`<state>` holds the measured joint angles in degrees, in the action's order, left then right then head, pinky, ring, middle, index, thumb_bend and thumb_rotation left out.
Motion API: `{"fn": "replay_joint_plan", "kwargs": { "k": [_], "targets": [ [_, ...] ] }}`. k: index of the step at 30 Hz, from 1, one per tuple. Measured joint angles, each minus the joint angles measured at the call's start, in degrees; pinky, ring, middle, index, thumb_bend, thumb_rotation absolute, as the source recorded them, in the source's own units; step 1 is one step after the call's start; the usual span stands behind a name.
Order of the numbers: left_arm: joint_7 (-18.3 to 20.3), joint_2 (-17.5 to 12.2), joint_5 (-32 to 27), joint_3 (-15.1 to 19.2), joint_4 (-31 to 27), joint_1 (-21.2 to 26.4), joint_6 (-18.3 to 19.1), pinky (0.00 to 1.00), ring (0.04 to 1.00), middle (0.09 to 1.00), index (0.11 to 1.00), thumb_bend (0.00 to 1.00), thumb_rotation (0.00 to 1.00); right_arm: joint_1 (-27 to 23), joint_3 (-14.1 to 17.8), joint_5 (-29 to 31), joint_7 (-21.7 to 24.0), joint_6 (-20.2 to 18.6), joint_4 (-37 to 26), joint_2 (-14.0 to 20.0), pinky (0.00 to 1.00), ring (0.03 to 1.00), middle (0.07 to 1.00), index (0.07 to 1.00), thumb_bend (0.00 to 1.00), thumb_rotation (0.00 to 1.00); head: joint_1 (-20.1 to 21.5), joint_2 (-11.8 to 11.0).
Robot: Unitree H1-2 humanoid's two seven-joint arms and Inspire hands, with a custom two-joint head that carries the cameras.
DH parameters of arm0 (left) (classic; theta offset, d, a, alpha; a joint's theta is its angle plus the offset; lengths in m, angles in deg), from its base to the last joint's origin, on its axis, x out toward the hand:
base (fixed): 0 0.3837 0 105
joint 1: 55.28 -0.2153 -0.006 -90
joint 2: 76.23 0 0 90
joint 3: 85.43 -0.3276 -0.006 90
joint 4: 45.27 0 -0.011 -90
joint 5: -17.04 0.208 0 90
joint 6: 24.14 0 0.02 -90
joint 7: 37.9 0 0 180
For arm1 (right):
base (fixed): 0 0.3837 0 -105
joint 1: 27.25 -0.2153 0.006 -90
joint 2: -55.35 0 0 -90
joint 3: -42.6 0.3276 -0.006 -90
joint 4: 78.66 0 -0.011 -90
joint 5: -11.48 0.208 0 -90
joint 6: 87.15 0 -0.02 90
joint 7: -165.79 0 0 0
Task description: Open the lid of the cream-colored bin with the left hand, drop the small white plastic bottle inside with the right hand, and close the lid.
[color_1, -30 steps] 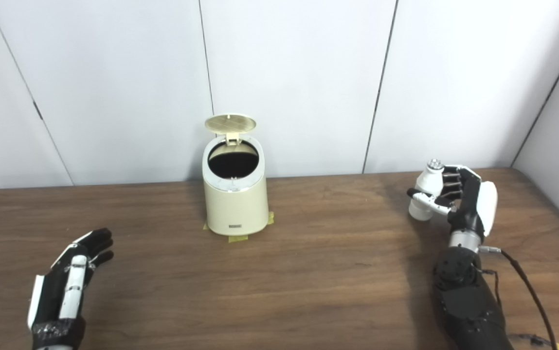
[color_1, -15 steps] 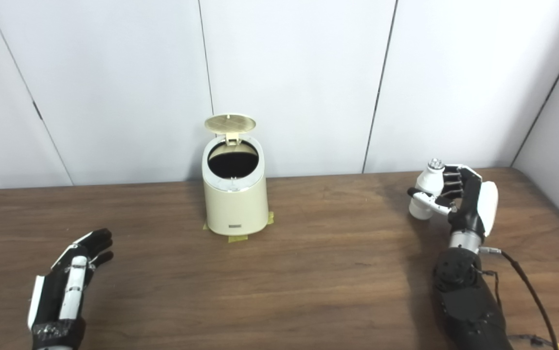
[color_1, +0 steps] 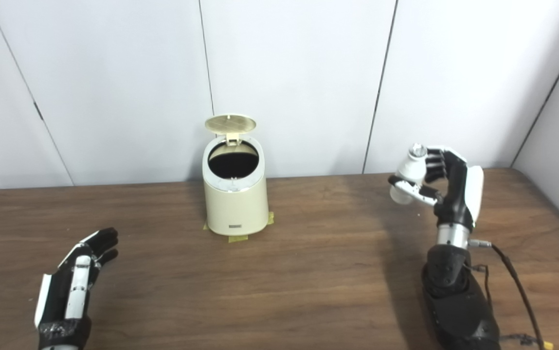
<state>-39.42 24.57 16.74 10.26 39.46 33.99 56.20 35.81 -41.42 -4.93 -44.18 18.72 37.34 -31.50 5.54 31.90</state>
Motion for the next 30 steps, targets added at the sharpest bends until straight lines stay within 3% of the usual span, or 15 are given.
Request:
{"fn": "replay_joint_plan", "kwargs": {
  "k": [4,11,24,30],
  "targets": [
    [-0.4,0.02,1.32,-0.23,0.31,0.02,-0.31,0.75,0.797,0.785,0.759,0.16,0.56,0.1,-0.04,-0.58,1.35,-1.25,-5.59,-1.43,0.34,0.389,0.458,0.52,0.52,0.0,0.17,-0.09],
    [-0.66,0.1,1.44,-0.44,0.75,0.19,-0.96,0.76,0.798,0.785,0.76,0.15,0.57,0.39,-0.53,-0.5,5.44,-3.7,-14.43,-4.33,0.34,0.39,0.455,0.523,0.52,0.0,0.26,0.0],
    [-1.78,0.6,2.62,-0.54,1.5,0.36,-0.98,0.77,0.802,0.79,0.772,0.14,0.58,0.59,-4.64,3.54,15.43,-3.12,-19.12,-7.83,0.38,0.424,0.49,0.522,0.51,0.0,-0.09,-0.18],
    [-2.71,0.65,3.07,-1.06,2.44,0.65,-2.65,0.76,0.788,0.778,0.76,0.14,0.63,-0.38,-7.52,0.89,17.34,-2.88,-22.47,-9.75,0.36,0.424,0.48,0.53,0.51,0.0,-0.79,-0.35]
  ]
}}
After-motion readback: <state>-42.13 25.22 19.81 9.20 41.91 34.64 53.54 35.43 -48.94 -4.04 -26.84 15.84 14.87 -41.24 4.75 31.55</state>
